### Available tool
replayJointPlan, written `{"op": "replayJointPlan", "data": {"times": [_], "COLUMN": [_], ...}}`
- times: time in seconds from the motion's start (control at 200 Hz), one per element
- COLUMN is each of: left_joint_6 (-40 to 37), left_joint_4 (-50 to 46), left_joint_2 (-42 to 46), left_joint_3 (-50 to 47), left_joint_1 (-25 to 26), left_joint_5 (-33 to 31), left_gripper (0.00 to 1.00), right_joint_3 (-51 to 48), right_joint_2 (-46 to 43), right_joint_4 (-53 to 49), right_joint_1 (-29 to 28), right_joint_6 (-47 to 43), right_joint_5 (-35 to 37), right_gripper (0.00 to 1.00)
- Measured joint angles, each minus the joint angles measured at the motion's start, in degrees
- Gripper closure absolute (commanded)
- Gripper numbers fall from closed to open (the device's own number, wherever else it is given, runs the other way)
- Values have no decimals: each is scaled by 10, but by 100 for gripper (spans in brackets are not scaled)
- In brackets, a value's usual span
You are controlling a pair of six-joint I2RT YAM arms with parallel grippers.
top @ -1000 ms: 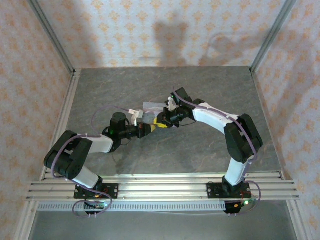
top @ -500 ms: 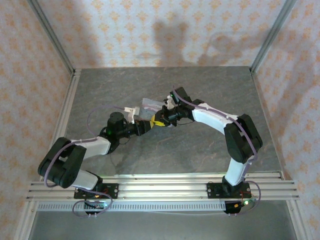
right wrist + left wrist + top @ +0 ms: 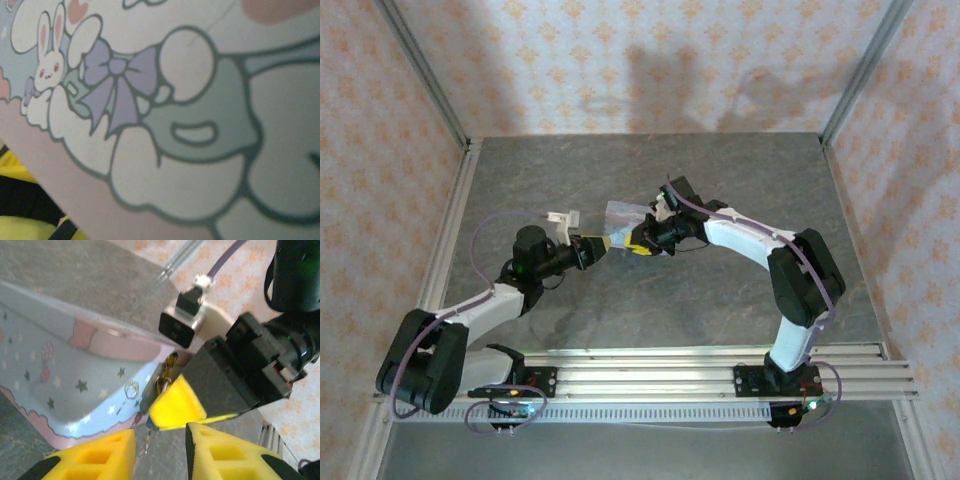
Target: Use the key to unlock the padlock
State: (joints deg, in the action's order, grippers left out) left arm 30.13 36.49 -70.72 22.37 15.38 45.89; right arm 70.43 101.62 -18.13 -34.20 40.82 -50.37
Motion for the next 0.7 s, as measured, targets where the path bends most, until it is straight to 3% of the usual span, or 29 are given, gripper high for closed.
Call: {"op": "replayJointPlan", "data": {"times": [0.38,0.701], "left_joint_6": [27,31], "left_joint_4": [85,118], "left_joint_2": [-119,-137], "left_joint_3": [-14,-6], "left_joint_1": [0,19], "left_joint_5": [51,59], "left_gripper": [72,75], "right_joint_3": [0,-1], "right_joint_2": [0,0], "right_joint_4": [11,11], "right_joint_1": [0,0], "right_joint_6": [18,19], "right_joint_5": [-1,-3], "right_gripper": [100,100]}}
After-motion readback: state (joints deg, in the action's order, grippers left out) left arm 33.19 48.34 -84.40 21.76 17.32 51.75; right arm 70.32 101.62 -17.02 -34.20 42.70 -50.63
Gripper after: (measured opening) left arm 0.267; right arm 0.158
